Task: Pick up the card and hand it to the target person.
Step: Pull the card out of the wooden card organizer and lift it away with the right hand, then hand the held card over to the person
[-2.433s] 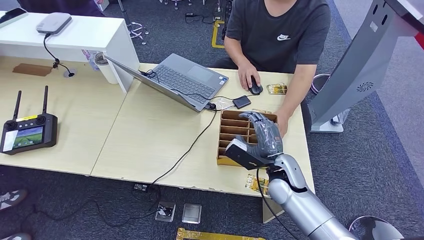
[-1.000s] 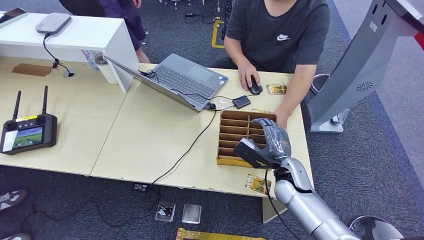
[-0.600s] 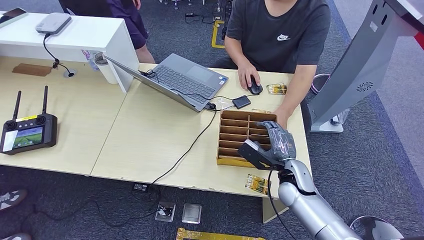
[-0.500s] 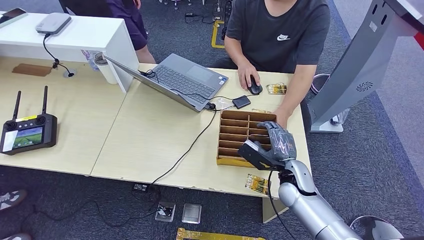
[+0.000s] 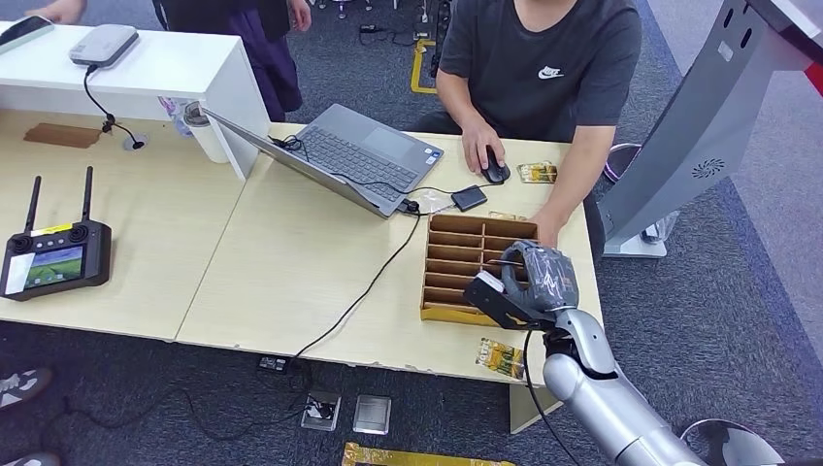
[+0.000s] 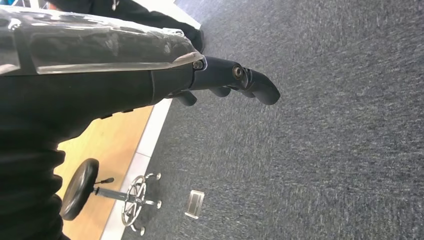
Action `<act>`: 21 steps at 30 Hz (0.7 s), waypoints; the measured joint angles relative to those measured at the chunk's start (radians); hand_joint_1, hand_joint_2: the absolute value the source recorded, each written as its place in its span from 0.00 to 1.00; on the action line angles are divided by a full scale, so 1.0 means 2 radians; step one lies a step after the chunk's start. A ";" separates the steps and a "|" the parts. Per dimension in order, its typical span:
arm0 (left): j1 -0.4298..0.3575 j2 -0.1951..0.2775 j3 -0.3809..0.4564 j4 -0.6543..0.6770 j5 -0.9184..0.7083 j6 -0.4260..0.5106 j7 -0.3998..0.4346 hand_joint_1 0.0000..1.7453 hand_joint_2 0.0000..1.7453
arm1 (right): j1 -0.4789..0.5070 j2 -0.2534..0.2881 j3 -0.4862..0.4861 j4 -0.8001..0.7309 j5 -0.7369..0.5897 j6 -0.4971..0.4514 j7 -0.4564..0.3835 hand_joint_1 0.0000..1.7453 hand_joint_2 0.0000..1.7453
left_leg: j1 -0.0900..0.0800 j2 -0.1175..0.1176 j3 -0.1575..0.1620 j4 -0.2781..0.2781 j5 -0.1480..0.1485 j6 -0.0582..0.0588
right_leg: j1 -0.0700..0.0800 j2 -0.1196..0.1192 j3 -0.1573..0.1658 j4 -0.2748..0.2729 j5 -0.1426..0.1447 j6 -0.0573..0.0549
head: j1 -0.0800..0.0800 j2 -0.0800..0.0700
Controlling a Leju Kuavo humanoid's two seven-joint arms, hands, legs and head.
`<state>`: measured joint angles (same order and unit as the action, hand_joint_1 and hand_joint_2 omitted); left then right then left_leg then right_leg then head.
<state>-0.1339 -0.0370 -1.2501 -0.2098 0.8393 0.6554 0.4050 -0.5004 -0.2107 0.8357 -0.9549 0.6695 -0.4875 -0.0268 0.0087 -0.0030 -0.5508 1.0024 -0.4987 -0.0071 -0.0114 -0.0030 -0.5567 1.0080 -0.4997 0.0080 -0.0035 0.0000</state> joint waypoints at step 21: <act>0.000 0.000 0.000 0.000 0.000 0.001 -0.001 0.00 1.00 | 0.020 -0.019 -0.012 -0.108 0.031 -0.026 0.036 1.00 1.00 | 0.000 0.000 0.000 0.000 0.000 0.000 | 0.000 0.000 0.000 0.000 0.000 0.000 | 0.000 0.000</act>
<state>-0.1329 -0.0370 -1.2501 -0.2098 0.8393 0.6582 0.4034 -0.4594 -0.2496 0.8115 -1.1716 0.7317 -0.5402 0.0443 0.0087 -0.0029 -0.5506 1.0024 -0.4988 -0.0070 -0.0114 -0.0029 -0.5567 1.0079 -0.4997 0.0080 -0.0031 0.0000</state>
